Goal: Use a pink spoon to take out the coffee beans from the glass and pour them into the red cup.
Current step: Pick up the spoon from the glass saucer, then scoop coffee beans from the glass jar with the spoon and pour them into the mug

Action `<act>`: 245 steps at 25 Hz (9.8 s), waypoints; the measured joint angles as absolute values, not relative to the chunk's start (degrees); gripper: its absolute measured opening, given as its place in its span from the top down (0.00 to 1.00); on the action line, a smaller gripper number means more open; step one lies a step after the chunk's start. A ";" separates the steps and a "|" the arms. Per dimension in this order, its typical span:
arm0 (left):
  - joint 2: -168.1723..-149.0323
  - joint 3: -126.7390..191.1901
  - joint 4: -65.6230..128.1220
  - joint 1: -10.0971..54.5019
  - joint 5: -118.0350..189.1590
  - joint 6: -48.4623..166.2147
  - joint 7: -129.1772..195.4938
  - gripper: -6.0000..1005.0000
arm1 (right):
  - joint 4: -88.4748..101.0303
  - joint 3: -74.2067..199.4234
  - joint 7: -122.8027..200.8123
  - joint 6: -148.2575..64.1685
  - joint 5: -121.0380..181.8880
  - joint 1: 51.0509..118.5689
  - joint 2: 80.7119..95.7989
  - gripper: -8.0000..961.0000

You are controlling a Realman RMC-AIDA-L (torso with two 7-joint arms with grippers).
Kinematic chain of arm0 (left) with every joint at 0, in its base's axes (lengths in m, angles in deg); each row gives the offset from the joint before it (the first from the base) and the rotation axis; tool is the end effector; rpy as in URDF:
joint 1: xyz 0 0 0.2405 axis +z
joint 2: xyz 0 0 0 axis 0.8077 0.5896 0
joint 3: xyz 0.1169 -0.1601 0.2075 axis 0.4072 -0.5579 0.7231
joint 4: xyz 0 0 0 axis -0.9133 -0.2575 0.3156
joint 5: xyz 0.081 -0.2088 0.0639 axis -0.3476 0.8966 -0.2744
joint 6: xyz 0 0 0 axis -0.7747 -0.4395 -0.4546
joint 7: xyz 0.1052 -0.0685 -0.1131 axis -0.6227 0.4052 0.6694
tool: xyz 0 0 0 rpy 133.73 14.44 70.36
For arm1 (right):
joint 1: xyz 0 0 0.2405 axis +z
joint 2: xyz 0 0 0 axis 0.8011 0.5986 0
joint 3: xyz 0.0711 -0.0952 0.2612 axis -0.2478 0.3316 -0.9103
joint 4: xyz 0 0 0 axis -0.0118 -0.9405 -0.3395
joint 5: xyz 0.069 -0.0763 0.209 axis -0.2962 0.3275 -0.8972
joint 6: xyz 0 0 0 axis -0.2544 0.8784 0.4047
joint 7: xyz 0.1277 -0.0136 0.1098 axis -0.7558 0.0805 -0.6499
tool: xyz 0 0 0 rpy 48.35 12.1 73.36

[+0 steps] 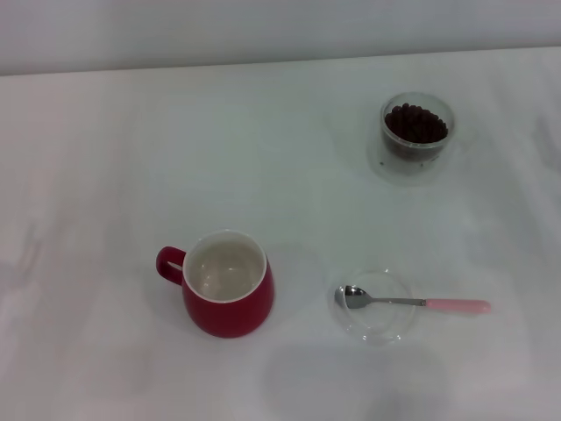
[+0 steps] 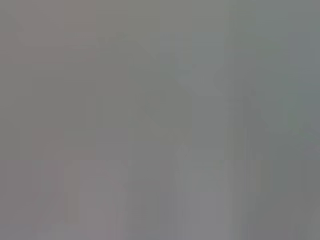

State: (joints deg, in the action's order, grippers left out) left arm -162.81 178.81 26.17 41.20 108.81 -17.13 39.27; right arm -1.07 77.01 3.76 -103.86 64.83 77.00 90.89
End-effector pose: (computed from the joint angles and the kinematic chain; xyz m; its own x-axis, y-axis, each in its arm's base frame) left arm -0.3973 0.2754 -0.0385 0.7405 -0.1118 0.6627 0.6475 -0.1454 -0.7480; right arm 0.4385 0.3487 0.0215 0.3208 0.0711 -0.9445 -0.9443 0.1009 -0.3132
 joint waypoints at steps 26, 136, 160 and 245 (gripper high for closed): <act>-162.69 178.81 26.84 34.55 118.23 -11.07 39.35 0.24 | -6.89 101.09 -28.87 -126.30 67.12 56.79 90.12 0.32; -162.73 178.89 24.71 30.16 115.18 -11.03 39.34 0.25 | -18.01 81.87 -21.94 -127.53 97.70 59.51 90.49 0.84; -162.69 178.81 24.92 30.06 120.52 -11.03 39.24 0.25 | 23.31 80.23 -29.96 -115.11 96.82 79.77 90.59 0.84; -162.69 178.81 25.02 32.55 124.81 -8.46 42.63 0.25 | 22.92 94.00 -67.34 -94.40 92.98 76.06 89.98 0.84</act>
